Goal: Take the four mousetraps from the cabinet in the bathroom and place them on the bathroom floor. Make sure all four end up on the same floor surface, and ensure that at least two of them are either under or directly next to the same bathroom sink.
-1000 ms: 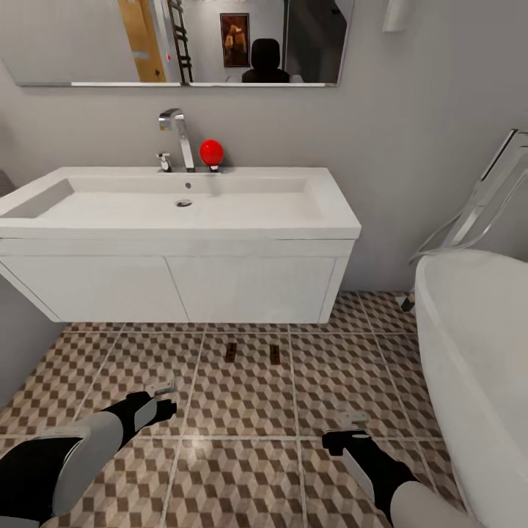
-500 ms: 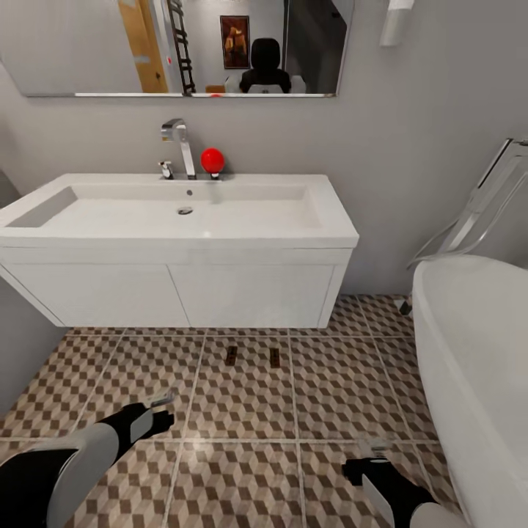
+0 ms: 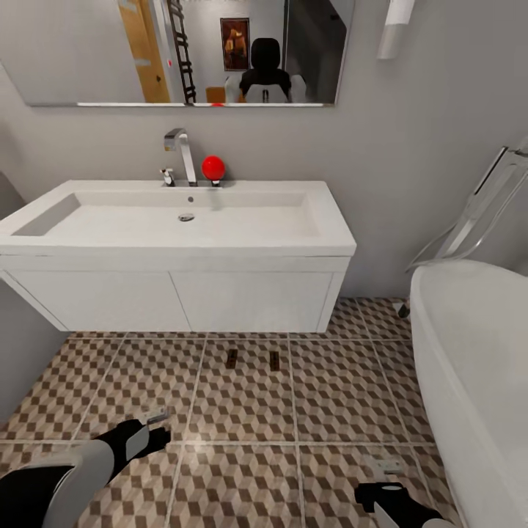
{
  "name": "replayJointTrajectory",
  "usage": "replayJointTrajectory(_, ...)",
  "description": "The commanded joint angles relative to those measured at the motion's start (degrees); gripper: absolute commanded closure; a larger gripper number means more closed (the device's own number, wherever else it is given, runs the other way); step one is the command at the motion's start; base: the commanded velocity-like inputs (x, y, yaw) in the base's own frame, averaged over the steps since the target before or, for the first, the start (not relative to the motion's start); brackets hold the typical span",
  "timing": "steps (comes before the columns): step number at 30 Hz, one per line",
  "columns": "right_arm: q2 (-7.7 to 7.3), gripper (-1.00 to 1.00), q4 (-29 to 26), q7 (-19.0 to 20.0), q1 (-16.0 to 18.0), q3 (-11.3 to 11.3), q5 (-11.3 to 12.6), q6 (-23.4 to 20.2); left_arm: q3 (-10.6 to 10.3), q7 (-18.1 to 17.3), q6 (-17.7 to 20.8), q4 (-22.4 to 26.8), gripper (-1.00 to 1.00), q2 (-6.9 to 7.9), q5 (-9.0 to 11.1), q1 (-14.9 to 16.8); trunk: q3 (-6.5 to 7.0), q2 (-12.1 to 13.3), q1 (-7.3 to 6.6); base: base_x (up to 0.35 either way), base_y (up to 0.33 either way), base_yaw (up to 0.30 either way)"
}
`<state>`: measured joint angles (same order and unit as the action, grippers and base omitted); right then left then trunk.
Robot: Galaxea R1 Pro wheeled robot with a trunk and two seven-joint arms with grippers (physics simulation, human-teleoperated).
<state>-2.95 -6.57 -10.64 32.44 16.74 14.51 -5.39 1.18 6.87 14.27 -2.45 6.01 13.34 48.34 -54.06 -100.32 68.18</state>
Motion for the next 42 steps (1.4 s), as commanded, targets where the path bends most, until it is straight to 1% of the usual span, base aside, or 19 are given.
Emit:
replayJointTrajectory(1,-0.03,-1.0,0.0,-0.3,0.0,0.5,0.5,-0.3,0.1,0.2,0.1,-0.1,-1.0,0.01,0.3,-0.3,0.15,0.4,-0.23,0.0,0.0,0.0)
replayJointTrajectory(5,-0.03,-1.0,0.3,-0.3,0.0,0.6,0.4,-0.1,0.1,0.2,0.0,-0.1,-1.0,0.04,0.2,-1.7,0.87,2.0,-1.11,0.0,0.0,0.0)
replayJointTrajectory(10,-0.03,-1.0,0.9,-0.3,0.0,0.6,0.4,0.0,0.1,0.2,0.0,-0.1,-1.0,0.11,0.2,-2.5,1.77,4.0,-2.21,0.0,0.0,0.0)
replayJointTrajectory(29,-0.03,-1.0,1.3,0.2,0.0,0.7,0.3,-0.2,-0.1,0.2,0.1,-0.1,-1.0,0.1,0.2,-3.0,5.18,11.6,-6.38,0.0,0.0,0.0)
replayJointTrajectory(34,-0.03,-1.0,1.4,1.1,0.0,0.7,0.3,-0.4,-0.2,0.2,0.1,-0.1,-1.0,0.1,0.2,-4.5,6.07,13.6,-7.48,0.0,0.0,0.0)
replayJointTrajectory(42,0.0,-1.0,2.1,2.8,0.0,0.7,0.3,-0.5,-0.1,0.2,0.1,-0.1,-1.0,0.13,0.2,-5.7,7.51,16.8,-9.24,0.0,0.0,0.0)
